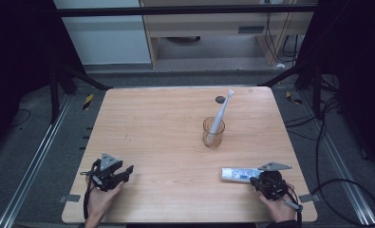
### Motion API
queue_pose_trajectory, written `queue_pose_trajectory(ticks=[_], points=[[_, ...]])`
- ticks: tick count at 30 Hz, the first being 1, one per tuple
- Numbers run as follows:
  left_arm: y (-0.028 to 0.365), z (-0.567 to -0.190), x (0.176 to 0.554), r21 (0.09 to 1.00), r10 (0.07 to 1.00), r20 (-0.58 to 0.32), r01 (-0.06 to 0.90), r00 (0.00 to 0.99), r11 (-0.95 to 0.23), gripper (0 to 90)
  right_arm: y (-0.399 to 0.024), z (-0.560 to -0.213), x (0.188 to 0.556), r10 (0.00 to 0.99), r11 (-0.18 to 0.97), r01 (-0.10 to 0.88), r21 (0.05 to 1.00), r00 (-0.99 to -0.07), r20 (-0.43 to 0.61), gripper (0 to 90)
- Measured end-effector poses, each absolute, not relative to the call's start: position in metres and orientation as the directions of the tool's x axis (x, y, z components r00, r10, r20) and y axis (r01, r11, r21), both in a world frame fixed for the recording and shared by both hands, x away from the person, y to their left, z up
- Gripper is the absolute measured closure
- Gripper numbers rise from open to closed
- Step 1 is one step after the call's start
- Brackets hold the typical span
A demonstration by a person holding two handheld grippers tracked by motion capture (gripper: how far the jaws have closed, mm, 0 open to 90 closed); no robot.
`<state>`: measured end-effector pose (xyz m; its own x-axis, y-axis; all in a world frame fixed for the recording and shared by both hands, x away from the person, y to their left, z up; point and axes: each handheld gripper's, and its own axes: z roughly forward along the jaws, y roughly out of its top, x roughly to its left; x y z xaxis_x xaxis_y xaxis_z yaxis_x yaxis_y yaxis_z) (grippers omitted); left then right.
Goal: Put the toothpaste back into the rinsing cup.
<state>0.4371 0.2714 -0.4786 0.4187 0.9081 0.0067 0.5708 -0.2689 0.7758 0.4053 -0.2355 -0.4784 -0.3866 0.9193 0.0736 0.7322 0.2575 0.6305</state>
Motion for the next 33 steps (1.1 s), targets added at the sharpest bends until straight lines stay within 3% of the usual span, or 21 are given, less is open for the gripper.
queue_pose_trajectory(ticks=[15,22,33], points=[[0.270,-0.479,0.438,0.772,0.906,0.008,0.573,0.424,-0.275,48.6,-0.237,-0.482,0.431,0.941,0.222,0.728,0.648,-0.334,0.054,89.7],[0.269,-0.480,0.439,0.770,0.904,0.012,0.573,0.427,-0.281,48.6,-0.238,-0.484,0.446,0.943,0.174,0.740,0.650,-0.314,0.106,89.5],[0.269,-0.480,0.440,0.769,0.905,0.010,0.575,0.426,-0.279,48.5,-0.231,-0.486,0.463,0.937,0.182,0.738,0.650,-0.331,0.113,89.2]])
